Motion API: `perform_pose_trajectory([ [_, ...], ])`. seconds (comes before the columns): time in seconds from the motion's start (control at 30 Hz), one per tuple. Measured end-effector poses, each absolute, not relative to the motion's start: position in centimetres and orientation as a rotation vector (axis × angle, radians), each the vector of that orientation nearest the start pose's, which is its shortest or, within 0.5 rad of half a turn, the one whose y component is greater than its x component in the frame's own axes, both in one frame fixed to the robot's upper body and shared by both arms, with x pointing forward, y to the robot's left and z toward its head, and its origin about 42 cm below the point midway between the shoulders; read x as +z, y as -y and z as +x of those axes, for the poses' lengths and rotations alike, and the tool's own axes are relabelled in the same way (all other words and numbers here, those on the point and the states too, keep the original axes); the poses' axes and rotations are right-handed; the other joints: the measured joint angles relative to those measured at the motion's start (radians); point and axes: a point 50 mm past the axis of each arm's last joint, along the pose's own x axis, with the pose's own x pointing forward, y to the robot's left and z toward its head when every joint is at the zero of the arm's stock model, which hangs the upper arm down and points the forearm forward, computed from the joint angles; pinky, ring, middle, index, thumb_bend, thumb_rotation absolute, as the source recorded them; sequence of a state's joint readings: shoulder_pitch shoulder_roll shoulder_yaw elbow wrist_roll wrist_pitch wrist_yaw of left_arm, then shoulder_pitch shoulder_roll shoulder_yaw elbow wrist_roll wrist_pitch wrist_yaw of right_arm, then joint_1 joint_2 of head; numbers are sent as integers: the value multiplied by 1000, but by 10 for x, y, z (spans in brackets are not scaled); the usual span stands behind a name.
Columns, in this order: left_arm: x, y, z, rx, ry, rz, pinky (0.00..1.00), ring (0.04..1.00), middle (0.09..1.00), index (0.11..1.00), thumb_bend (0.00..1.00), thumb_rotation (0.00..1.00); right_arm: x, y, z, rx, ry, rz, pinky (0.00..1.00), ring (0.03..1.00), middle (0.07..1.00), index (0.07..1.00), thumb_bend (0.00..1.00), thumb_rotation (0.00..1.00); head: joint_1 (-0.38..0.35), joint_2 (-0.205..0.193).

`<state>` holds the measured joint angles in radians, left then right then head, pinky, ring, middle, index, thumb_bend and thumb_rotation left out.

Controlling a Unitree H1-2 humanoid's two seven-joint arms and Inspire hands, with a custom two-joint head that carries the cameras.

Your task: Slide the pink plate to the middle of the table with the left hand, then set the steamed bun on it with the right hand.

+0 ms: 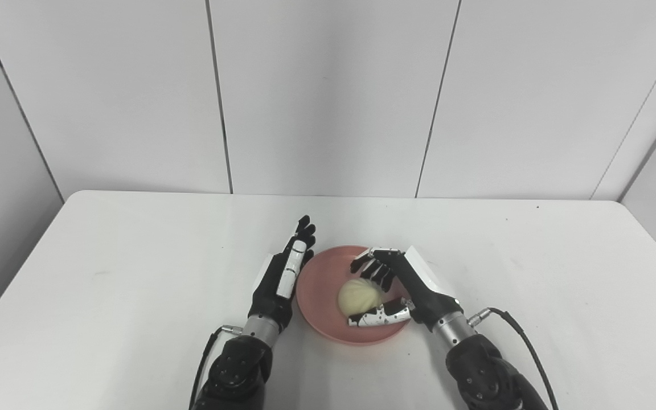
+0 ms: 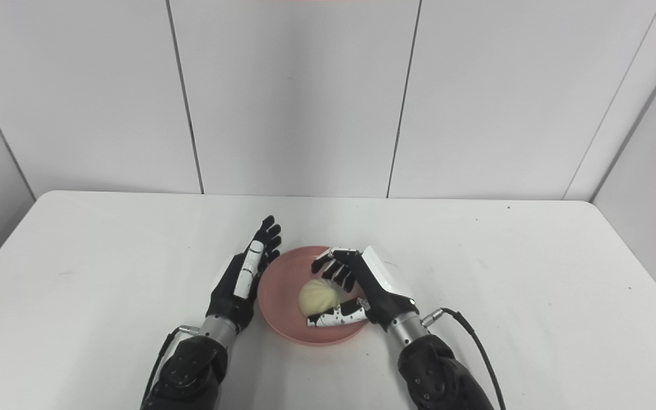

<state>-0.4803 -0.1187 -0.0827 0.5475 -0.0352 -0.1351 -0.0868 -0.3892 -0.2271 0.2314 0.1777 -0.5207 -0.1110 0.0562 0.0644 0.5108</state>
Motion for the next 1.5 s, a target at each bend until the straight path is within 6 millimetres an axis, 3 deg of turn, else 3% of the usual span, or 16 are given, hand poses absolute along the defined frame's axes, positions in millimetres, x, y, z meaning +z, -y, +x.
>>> perform_pose_trajectory([
  [0.43, 121, -89, 415, -328, 49, -85, 1000, 1000, 1000, 1000, 586, 1000, 173, 195, 394, 346, 337, -847, 464, 430, 541, 518, 510, 0, -5, 0],
  [0.5, 121, -89, 415, -333, 48, -86, 1000, 1000, 1000, 1000, 600, 1000, 174, 194, 393, 363, 338, -855, 514, 599, 699, 502, 510, 95, -6, 3],
  [0.67, 122, -89, 415, -337, 48, -85, 1000, 1000, 1000, 1000, 671, 1000, 174, 192, 392, 389, 337, -885, 567, 704, 788, 498, 511, 128, -8, 3],
  [0.7, 122, -89, 415, -338, 47, -84, 1000, 1000, 1000, 1000, 678, 1000, 174, 192, 392, 389, 337, -889, 580, 715, 793, 618, 581, 65, -8, 3],
  [0.73, 122, -90, 414, -339, 48, -83, 1000, 1000, 1000, 1000, 682, 1000, 174, 192, 392, 390, 337, -891, 586, 720, 796, 680, 618, 33, -8, 3],
  [0.8, 121, -90, 413, -343, 47, -83, 1000, 1000, 1000, 1000, 684, 1000, 175, 191, 392, 391, 336, -891, 627, 748, 807, 743, 643, 6, -9, 5],
  [0.97, 122, -91, 411, -352, 46, -86, 1000, 1000, 1000, 1000, 686, 1000, 180, 190, 390, 395, 337, -892, 704, 810, 837, 792, 661, 5, -8, 5],
  [1.2, 122, -92, 411, -352, 45, -95, 1000, 1000, 1000, 1000, 655, 1000, 188, 191, 389, 376, 347, -903, 763, 889, 903, 856, 654, 143, -11, 5],
  [1.5, 122, -92, 411, -352, 45, -98, 1000, 1000, 1000, 1000, 681, 1000, 190, 194, 389, 389, 325, -927, 794, 918, 926, 887, 659, 260, -17, 2],
])
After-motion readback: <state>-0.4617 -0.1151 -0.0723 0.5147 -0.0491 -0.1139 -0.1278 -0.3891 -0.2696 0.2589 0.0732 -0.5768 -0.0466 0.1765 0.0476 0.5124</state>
